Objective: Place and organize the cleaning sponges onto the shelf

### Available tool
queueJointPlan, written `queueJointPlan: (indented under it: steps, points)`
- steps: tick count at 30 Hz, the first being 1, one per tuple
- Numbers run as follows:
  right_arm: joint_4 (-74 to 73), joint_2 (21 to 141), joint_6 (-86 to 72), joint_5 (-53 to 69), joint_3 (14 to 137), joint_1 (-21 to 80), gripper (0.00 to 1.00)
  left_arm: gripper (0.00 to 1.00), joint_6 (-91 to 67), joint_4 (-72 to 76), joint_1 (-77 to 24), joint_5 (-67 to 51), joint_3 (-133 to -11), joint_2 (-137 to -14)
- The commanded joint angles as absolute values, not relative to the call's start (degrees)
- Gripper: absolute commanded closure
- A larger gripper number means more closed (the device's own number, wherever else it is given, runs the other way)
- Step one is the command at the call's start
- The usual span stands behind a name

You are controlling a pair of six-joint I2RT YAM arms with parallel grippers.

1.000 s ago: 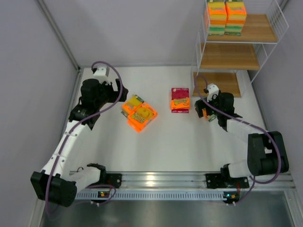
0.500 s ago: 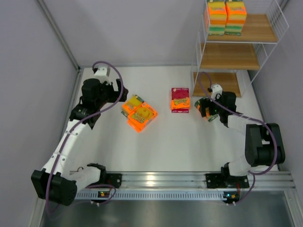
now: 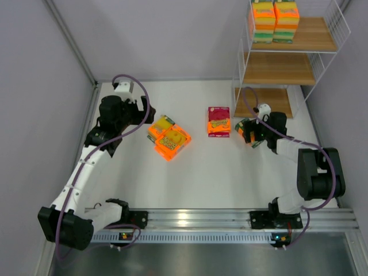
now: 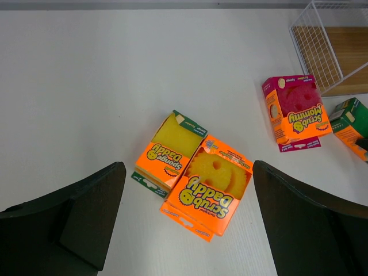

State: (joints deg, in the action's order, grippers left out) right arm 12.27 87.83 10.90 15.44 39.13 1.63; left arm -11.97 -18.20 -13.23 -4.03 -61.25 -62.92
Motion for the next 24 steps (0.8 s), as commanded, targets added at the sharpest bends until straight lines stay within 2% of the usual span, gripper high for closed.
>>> queueJointPlan:
  steps: [1,9,18,21,24]
  points:
    - [11.43,88.15,10.11,15.29,41.13,0.70,0.04,0.02,-10.90,-16.44,-13.45,-3.78,-60.73,-62.40]
    - [10.46,87.01,8.00,12.83,39.90,0.88,0.23,0.02,-10.90,-16.35,-13.45,-3.78,-60.82,-61.61]
    - [16.86,81.84,-4.21,7.39,36.48,0.79,0.35,0.02,-10.81,-16.35,-13.45,-3.25,-60.56,-60.65]
    - [19.95,79.37,-5.62,5.98,35.33,1.31,0.29,0.02,-10.90,-16.35,-13.45,-3.16,-60.56,-60.64]
    - [21.00,79.71,-6.59,4.40,36.12,1.41,0.28,0.02,-10.99,-16.35,-13.53,-3.78,-60.64,-60.82]
